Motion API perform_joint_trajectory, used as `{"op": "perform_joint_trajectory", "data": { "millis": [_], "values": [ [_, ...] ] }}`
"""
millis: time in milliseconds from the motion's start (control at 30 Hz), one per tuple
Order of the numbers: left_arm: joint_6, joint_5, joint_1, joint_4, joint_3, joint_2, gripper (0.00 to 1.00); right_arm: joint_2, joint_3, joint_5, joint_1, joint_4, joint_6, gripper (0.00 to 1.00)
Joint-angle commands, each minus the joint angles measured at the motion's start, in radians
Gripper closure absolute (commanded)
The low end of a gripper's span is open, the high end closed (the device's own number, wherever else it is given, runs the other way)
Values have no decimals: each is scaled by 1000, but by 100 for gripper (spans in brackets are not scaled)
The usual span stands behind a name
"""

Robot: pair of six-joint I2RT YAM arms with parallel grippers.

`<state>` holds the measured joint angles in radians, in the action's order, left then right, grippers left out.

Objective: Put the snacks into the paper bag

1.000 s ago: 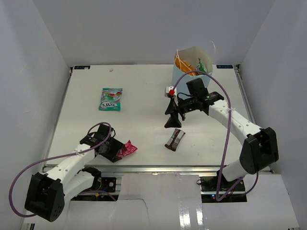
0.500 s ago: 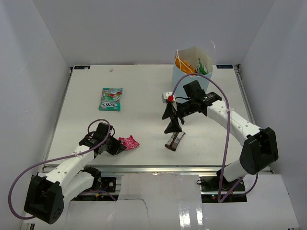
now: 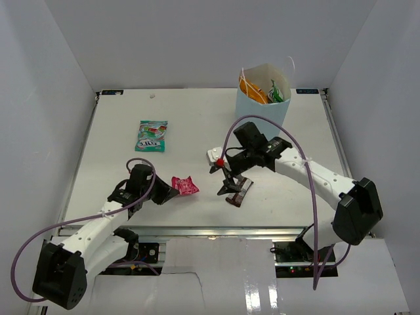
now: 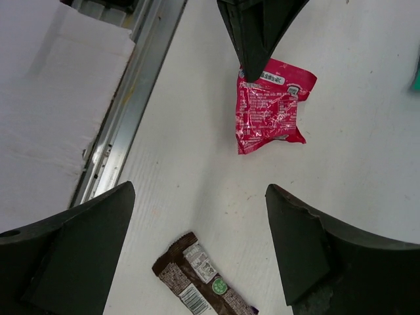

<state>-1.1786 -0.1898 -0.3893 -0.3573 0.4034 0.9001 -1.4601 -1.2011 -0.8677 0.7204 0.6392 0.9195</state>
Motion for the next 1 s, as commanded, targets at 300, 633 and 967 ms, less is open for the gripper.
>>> {"op": "perform_joint_trajectory", "data": {
  "millis": [300, 633, 967],
  "values": [
    [-61, -244, 1, 208, 115, 106, 100, 23, 201, 740, 296, -702, -231, 10],
    [-102, -339, 1, 255, 186, 189, 100, 0, 229, 834, 332, -751, -110, 12],
    [-89, -366, 3, 235, 225, 209, 100, -14, 169, 777, 332, -512, 39, 12]
  ]
}}
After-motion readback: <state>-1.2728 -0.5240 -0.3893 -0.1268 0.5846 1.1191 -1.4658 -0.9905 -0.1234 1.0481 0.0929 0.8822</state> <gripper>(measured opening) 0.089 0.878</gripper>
